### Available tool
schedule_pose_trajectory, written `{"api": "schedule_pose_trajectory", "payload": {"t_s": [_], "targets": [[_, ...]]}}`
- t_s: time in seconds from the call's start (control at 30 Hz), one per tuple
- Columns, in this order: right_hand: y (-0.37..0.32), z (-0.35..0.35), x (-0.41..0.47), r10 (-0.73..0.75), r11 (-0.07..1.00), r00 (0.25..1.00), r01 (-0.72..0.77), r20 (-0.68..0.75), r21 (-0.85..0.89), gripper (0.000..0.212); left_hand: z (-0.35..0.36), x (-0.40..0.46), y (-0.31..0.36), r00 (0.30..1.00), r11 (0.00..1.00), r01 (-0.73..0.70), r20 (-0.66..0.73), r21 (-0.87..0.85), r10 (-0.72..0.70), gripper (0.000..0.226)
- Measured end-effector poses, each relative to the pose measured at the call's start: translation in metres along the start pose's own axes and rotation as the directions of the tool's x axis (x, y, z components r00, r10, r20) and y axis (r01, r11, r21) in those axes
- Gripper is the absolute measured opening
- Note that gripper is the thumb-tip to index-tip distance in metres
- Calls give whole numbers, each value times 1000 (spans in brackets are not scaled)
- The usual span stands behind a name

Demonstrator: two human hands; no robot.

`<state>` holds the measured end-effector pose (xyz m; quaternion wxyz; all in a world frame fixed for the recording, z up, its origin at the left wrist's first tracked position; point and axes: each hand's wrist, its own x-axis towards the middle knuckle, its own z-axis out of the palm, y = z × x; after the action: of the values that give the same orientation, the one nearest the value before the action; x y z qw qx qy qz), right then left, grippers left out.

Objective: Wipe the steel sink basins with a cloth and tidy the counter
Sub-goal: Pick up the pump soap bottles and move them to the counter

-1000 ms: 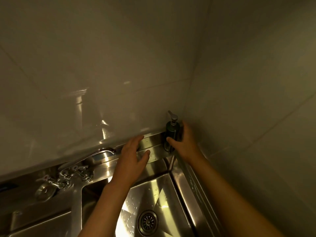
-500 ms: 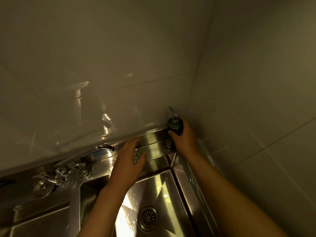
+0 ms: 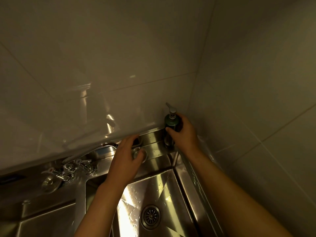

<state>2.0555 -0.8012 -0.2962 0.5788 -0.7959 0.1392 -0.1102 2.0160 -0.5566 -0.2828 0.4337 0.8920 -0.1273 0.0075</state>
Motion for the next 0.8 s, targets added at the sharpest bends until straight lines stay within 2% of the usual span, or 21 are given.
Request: {"api": "schedule_pose_trajectory", "payload": {"t_s": [0.27,0.37,0.47,0.63,0.8], "targets": [[-42,11,-25,-95,996,995,94,25,4,65,-23,-21,1,997,1000,5,-74,-5,-5,59],[-65,23,-37,-149,988,986,146,76,51,68,-40,-35,4,993,1000,15,-114,-23,-18,56],[-88,39,-52,-205,978,964,196,167,69,63,-61,-54,8,986,994,57,-152,-89,-70,56],[-129,66,-87,-272,962,905,266,326,65,66,-101,-88,16,960,985,100,-245,-140,-133,60],[-178,95,-135,-372,924,784,361,497,123,64,-150,-121,29,941,981,119,-297,-151,-160,63]]}}
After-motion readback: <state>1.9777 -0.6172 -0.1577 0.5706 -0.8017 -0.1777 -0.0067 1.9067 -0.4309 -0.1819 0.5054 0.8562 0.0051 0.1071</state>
